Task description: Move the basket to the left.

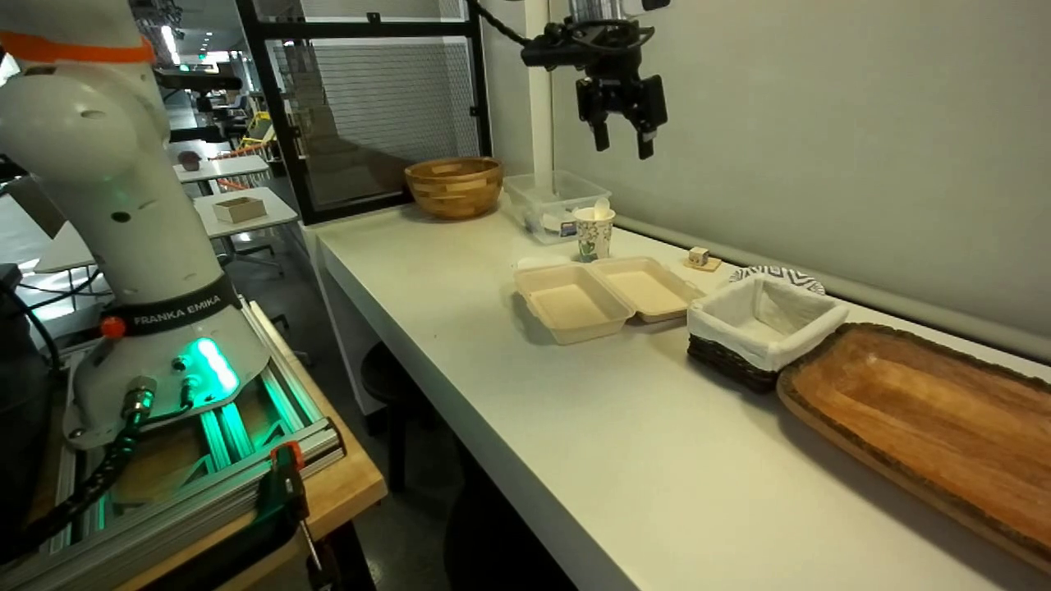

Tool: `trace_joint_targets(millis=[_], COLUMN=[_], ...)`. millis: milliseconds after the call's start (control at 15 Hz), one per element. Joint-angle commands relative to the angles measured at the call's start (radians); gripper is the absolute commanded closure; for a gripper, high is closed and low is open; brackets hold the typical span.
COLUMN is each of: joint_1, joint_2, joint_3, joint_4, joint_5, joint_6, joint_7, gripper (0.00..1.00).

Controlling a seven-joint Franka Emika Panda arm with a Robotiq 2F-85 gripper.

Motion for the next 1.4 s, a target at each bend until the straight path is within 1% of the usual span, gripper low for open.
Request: trace_joint_targets(millis=[0, 133, 200, 400, 600, 667, 733, 933, 1200, 1333], joint_1=[-0.085, -0.124, -0.118, -0.148, -0.149, -0.161, -0.174, -0.214, -0.259, -0.279], joint_2=[0.197, 0.265, 0.178, 0.252, 0.259, 0.277, 0.304, 0.36, 0.45, 0.493], joint_3=[0.047, 0.066, 0.077, 0.091, 0.094, 0.106, 0.118, 0.155, 0.194, 0.21], joint_4=[0.192, 0.263, 0.175, 0.248, 0.26, 0.278, 0.294, 0.334, 0.4, 0.434], joint_5=[0.066, 0.046, 0.017, 0.013, 0.013, 0.031, 0.046, 0.065, 0.057, 0.052], joint_6=[0.008, 0.006, 0.004, 0.004, 0.004, 0.003, 0.046, 0.105, 0.131, 0.126], joint_7=[-0.021, -0.001, 0.008, 0.01, 0.011, -0.001, -0.015, -0.042, -0.028, -0.033], gripper=[0.0, 0.0, 0.0, 0.0, 0.0, 0.0, 0.0, 0.0, 0.0, 0.0])
